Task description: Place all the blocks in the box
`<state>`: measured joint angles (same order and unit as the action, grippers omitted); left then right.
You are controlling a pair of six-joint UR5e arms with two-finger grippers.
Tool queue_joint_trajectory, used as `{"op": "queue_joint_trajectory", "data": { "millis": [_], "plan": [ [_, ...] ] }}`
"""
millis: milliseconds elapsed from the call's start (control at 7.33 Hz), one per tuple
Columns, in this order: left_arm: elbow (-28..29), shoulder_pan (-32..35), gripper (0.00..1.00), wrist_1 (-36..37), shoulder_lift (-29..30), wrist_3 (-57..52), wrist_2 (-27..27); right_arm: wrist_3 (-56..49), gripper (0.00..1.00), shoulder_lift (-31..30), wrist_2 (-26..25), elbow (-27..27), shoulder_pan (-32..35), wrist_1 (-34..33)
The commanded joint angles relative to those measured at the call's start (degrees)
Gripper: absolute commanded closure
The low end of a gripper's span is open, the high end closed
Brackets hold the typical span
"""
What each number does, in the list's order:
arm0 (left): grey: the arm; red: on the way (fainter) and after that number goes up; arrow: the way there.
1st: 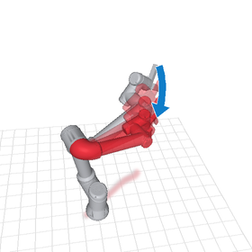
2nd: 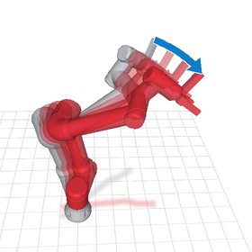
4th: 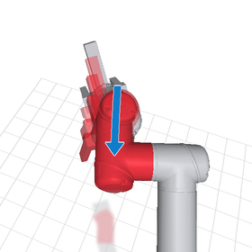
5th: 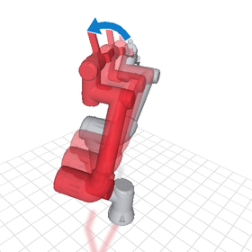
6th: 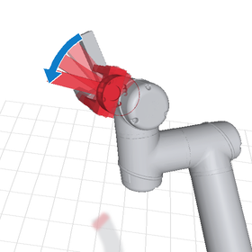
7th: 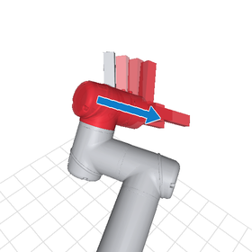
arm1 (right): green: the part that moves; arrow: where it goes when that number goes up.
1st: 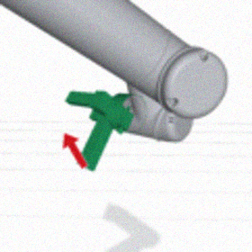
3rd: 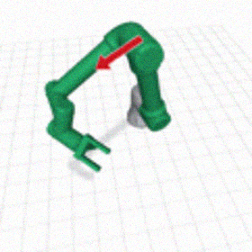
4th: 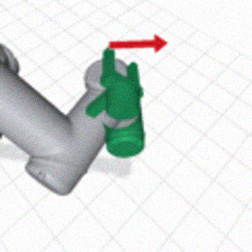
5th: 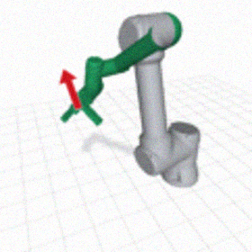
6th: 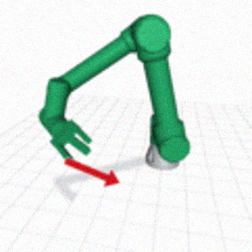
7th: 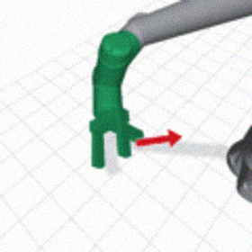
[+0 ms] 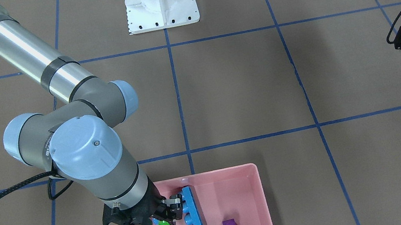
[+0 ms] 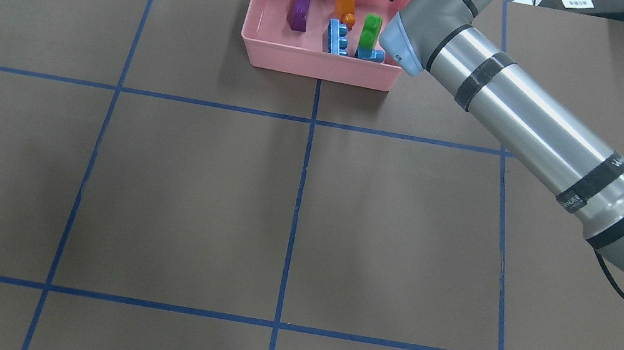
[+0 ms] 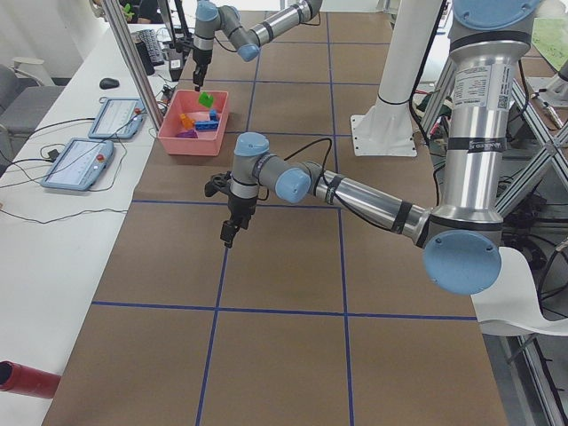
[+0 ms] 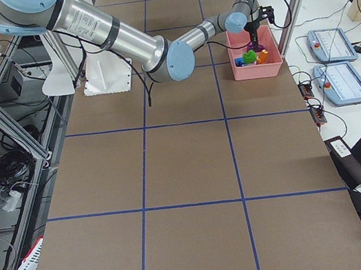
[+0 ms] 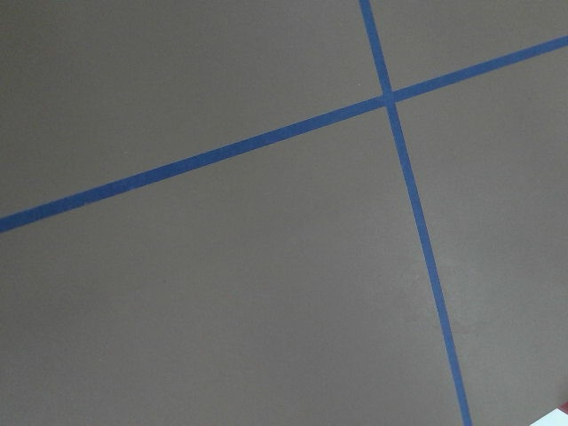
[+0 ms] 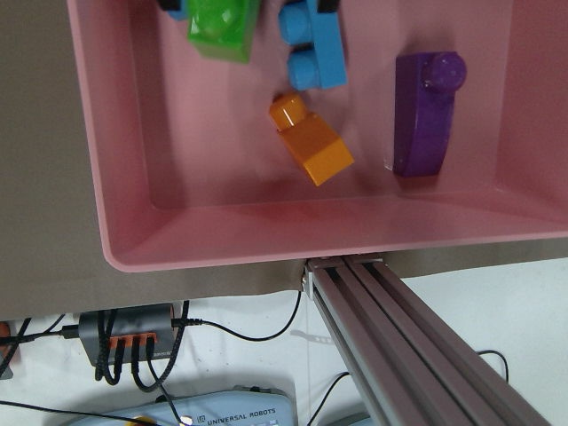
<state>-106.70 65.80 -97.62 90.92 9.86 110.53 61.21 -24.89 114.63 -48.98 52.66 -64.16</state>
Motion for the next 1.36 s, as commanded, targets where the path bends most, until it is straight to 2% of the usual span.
{"op": "queue_joint_trajectory", "data": {
  "millis": [0, 136, 273, 409, 545, 682, 818, 955, 1091, 1227],
  "plan": [
    [0.4, 2.2, 0.00, -0.1, -1.4, -1.7, 0.0, -0.5, 0.00, 1.1, 1.7, -1.8, 1.6, -0.7],
    [0.7, 2.9, 0.00, 0.0, -1.5, -1.3, 0.0, -0.9, 0.00, 1.0, 4.3, -5.4, 3.7, -6.6],
    [0.6, 5.1, 0.00, -0.1, -2.4, -1.6, 0.6, -6.3, 0.00, 0.4, 9.0, -10.4, 7.2, -14.6],
    [0.7, 5.8, 0.00, -0.2, -2.6, -1.9, 1.8, -15.4, 0.00, -2.2, 12.7, -17.1, 10.4, -22.8],
    [0.7, 6.4, 0.00, -0.3, -2.6, -1.9, 2.8, -21.3, 0.00, -7.7, 12.9, -25.2, 12.0, -27.3],
    [0.6, 7.7, 0.00, -0.3, -2.7, -2.0, 3.0, -27.2, 0.00, -12.9, 16.2, -28.2, 15.9, -27.9],
    [1.3, 9.2, 0.00, -0.2, -3.2, -1.9, 6.4, -34.6, 0.00, -18.6, 22.0, -29.6, 20.9, -27.9],
    [1.6, 11.4, 0.00, -0.2, -3.9, -1.9, 9.4, -44.3, 0.00, -29.1, 24.2, -34.5, 23.8, -27.3],
    [1.6, 12.8, 0.00, -0.2, -5.0, -1.9, 12.2, -56.0, 0.00, -38.0, 23.8, -37.0, 26.2, -27.1],
    [1.6, 14.3, 0.00, -0.2, -6.1, -1.9, 13.5, -61.9, 0.00, -43.9, 23.5, -37.3, 29.6, -27.1]
  ]
}}
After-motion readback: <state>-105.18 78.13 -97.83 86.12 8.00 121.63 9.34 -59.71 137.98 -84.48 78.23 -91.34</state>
